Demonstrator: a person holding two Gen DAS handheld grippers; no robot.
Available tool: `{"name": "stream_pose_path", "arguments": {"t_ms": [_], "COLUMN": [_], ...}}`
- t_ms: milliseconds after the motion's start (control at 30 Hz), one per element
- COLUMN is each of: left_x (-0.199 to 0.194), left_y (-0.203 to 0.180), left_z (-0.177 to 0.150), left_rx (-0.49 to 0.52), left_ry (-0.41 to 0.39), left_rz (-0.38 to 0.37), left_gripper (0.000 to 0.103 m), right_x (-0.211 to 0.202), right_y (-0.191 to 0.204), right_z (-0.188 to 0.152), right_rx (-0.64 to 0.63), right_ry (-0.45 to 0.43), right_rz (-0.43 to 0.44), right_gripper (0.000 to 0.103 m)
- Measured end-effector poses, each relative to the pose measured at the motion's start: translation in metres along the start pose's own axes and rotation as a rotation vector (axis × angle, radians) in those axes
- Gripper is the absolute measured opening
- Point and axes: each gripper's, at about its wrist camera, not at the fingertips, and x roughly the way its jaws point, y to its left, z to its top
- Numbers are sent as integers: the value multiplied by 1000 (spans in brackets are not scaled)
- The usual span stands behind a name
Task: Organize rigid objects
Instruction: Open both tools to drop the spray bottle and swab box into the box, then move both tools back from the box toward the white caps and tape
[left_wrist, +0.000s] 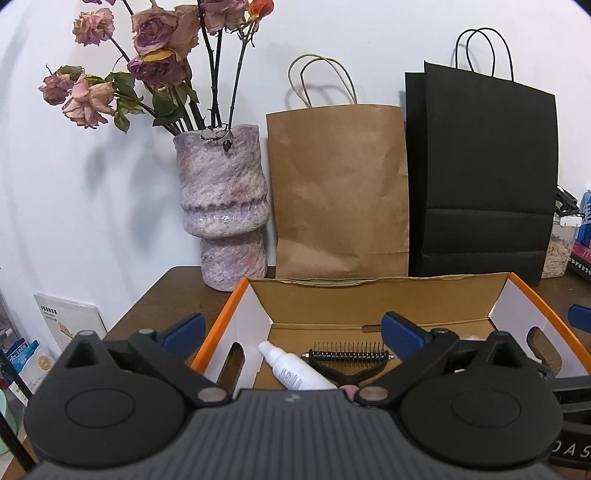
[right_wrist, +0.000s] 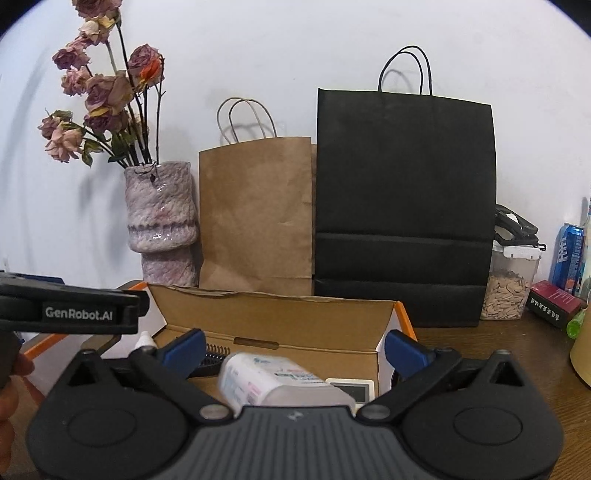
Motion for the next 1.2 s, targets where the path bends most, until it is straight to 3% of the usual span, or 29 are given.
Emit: {"name": "stream_pose_path", "arguments": {"t_ms": [700,1200], "left_x": [-10,-38], "left_y": [4,12], "left_z": [0,-8], "left_rx": [-17,-33], "left_ry": [-4,-15], "left_rz": [-6,-14], "left_gripper": [103,103], "right_x": [-9,-37], "right_y": [0,5], "right_z": [0,-8], "right_rx": [5,-24], "right_ry": [-20,-37], "right_rz": [0,-7], "right_gripper": [103,103]}}
